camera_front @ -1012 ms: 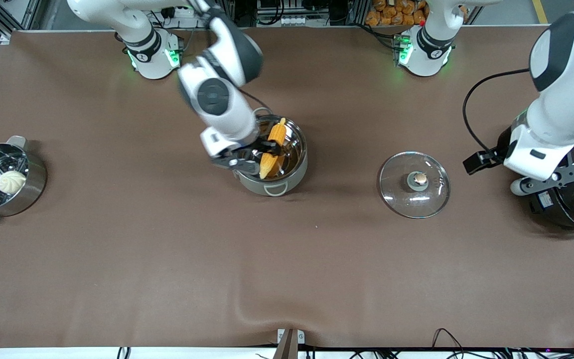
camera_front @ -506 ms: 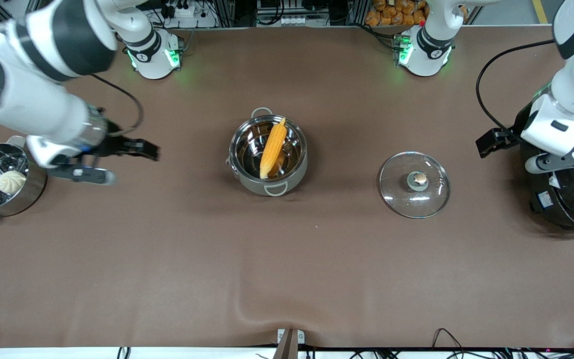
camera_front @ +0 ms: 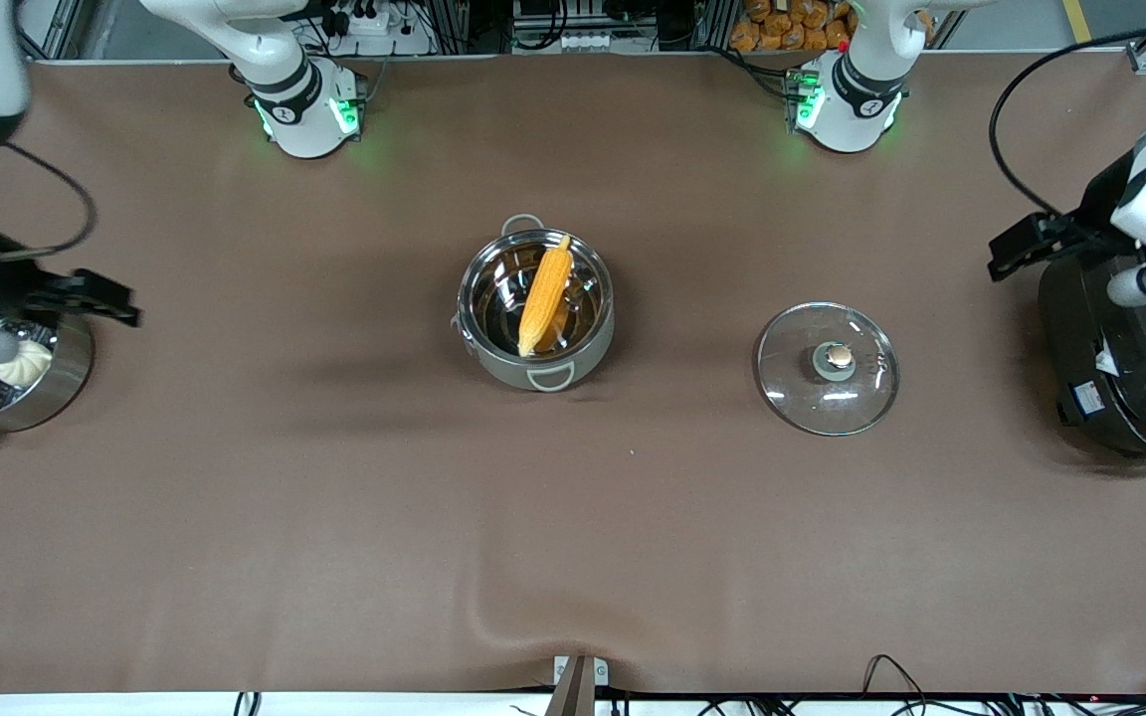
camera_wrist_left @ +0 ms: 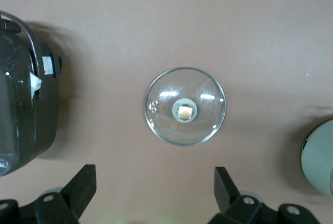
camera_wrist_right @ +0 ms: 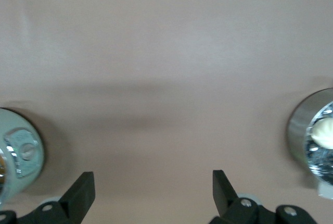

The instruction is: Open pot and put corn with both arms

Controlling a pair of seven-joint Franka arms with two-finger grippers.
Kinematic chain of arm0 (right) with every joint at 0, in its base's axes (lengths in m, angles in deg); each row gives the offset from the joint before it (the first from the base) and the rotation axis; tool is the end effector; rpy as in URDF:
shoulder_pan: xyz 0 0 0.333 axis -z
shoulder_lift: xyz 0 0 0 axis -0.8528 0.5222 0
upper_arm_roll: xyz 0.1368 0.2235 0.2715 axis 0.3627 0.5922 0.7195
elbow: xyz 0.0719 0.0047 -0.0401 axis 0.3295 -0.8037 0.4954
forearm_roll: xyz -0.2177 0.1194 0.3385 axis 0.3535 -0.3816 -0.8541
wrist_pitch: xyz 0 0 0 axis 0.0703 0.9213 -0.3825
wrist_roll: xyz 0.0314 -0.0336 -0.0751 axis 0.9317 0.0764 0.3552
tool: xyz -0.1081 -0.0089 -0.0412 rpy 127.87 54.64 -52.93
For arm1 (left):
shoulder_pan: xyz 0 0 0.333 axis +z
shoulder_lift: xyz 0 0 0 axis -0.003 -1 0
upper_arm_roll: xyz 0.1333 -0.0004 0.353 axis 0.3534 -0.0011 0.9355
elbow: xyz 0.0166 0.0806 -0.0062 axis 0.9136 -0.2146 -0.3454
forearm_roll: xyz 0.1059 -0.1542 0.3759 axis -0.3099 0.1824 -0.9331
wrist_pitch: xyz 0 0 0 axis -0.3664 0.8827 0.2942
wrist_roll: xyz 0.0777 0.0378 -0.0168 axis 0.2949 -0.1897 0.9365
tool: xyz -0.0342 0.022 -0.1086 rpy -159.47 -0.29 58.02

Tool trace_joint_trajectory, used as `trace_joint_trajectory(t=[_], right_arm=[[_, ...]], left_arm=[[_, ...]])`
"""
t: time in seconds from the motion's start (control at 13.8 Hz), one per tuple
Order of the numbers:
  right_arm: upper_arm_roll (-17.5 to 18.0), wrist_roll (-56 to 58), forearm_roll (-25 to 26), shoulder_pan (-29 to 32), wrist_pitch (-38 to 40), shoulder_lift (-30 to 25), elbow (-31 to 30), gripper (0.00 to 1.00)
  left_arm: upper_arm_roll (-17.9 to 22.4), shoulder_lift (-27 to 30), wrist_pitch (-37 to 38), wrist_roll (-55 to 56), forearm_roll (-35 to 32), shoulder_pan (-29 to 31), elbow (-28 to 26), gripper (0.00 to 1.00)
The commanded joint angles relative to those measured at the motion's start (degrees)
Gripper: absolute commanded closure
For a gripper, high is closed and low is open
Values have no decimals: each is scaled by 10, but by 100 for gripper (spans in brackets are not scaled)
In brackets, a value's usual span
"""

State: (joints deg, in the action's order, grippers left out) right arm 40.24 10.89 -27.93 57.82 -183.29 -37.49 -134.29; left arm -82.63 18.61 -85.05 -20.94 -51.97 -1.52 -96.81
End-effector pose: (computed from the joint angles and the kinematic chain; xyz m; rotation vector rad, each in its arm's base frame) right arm 0.6238 -0.0409 0.6164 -3.0949 -0.0265 0.0669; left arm 0.5850 -0.0646 0.6833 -3.1207 -0.1728 0.0557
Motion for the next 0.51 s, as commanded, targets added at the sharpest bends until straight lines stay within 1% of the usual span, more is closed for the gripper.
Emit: trace_joint_trajectory(t=[0.0, 0.14, 0.29, 0.43], right_arm=[[-3, 15, 17, 4, -5, -24, -23, 0], [-4, 16, 19, 9, -15, -29, -36, 0], [-4, 20, 42, 5, -18, -33, -37, 0], [-4, 26, 45, 2, -18, -37, -36, 0]], left_arm=[[-2, 17, 7, -17, 12, 6, -19, 0], [-2, 18, 6, -18, 11, 6, -24, 0], [-2, 23, 7, -18, 4, 1, -32, 0], [-2, 30, 8, -27, 4, 2, -37, 0]])
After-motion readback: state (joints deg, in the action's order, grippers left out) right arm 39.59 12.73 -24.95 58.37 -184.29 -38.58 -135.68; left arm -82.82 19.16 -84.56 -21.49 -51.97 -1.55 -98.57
